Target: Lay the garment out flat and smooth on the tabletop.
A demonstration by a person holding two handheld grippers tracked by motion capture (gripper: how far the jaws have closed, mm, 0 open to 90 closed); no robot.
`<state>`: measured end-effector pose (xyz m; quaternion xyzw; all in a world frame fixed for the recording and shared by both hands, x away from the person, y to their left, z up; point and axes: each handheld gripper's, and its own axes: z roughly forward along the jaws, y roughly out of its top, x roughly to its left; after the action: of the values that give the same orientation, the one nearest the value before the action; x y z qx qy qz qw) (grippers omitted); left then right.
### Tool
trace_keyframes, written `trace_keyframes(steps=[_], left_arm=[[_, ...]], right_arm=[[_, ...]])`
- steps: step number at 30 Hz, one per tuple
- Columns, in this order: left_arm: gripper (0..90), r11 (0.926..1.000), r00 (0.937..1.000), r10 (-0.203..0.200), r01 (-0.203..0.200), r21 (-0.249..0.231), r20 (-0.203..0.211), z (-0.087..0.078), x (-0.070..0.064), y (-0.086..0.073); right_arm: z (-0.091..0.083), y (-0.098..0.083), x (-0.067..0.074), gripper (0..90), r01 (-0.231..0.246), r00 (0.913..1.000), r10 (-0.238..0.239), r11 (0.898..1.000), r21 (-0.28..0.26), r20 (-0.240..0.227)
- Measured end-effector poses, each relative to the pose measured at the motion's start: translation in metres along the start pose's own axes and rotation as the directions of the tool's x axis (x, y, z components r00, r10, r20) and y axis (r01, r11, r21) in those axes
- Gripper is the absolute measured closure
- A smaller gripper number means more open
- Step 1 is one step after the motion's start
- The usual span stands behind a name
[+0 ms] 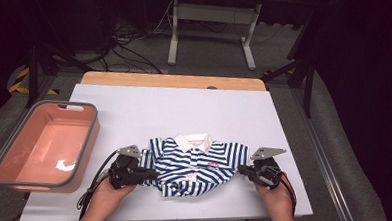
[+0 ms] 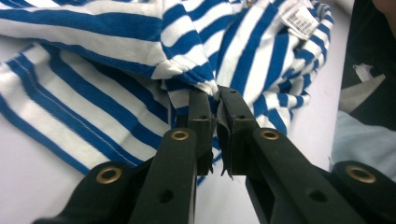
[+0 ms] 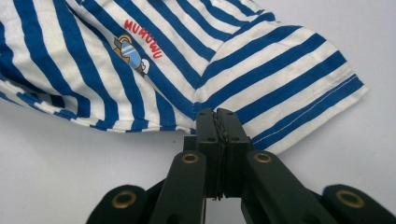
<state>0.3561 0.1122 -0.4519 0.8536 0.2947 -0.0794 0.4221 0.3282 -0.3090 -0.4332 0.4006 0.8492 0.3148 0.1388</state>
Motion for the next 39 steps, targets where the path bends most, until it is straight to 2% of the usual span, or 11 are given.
trace_keyframes(steps=[4, 7, 10, 13, 16, 19, 23, 25, 28, 31, 39], left_arm=[[74.2, 0.9996, 0.9997, 0.017, -0.017, -0.021, 0.016, -0.007, -0.001, 0.003], [65.9, 0.9969, 0.9998, 0.012, -0.011, -0.078, 0.018, -0.019, 0.000, 0.008], [60.1, 0.9913, 0.9998, 0.019, -0.020, -0.130, -0.009, -0.031, 0.001, 0.016], [55.5, 0.9854, 0.9981, 0.035, -0.043, -0.165, -0.050, -0.037, 0.000, 0.028], [50.2, 0.9830, 0.9949, 0.066, -0.078, -0.166, -0.076, -0.034, -0.002, 0.043], [48.6, 0.9852, 0.9938, 0.086, -0.096, -0.142, -0.070, -0.023, -0.001, 0.057], [50.1, 0.9919, 0.9910, 0.103, -0.109, -0.066, -0.086, -0.001, 0.005, 0.068], [52.8, 0.9942, 0.9876, 0.105, -0.107, -0.008, -0.116, 0.010, 0.009, 0.070], [69.4, 0.9937, 0.9812, 0.108, -0.103, 0.044, -0.160, 0.016, 0.015, 0.069], [83.7, 0.9942, 0.9796, 0.107, -0.105, 0.022, -0.170, 0.009, 0.015, 0.065], [85.5, 0.9951, 0.9774, 0.075, -0.086, -0.048, -0.198, -0.016, 0.015, 0.047]], right_arm=[[-0.001, -0.001, -0.002, 87.2, -0.002, 0.9998, 0.002, 1.000, -0.011, -0.020], [-0.004, 0.001, -0.002, 76.1, -0.007, 0.9998, 0.006, 1.000, -0.029, -0.017], [-0.007, 0.005, -0.004, 62.1, -0.014, 0.9997, 0.013, 0.998, -0.063, -0.020], [-0.009, 0.009, -0.005, 58.5, -0.020, 0.9993, 0.016, 0.996, -0.092, -0.035], [-0.008, 0.012, -0.003, 57.5, -0.016, 0.9989, 0.011, 0.994, -0.104, -0.047], [-0.007, 0.013, -0.002, 57.4, -0.006, 0.9986, 0.000, 0.994, -0.106, -0.052], [-0.007, 0.014, -0.002, 57.4, -0.004, 0.9985, -0.002, 0.993, -0.114, -0.055], [-0.007, 0.013, -0.003, 57.4, -0.011, 0.9984, 0.004, 0.993, -0.119, -0.056], [-0.007, 0.012, -0.005, 57.5, -0.022, 0.9979, 0.014, 0.992, -0.124, -0.063], [-0.007, 0.011, -0.007, 58.1, -0.030, 0.9972, 0.021, 0.992, -0.122, -0.071], [0.007, 0.008, -0.009, 59.4, -0.033, 0.9969, 0.027, 0.996, -0.080, -0.074]])
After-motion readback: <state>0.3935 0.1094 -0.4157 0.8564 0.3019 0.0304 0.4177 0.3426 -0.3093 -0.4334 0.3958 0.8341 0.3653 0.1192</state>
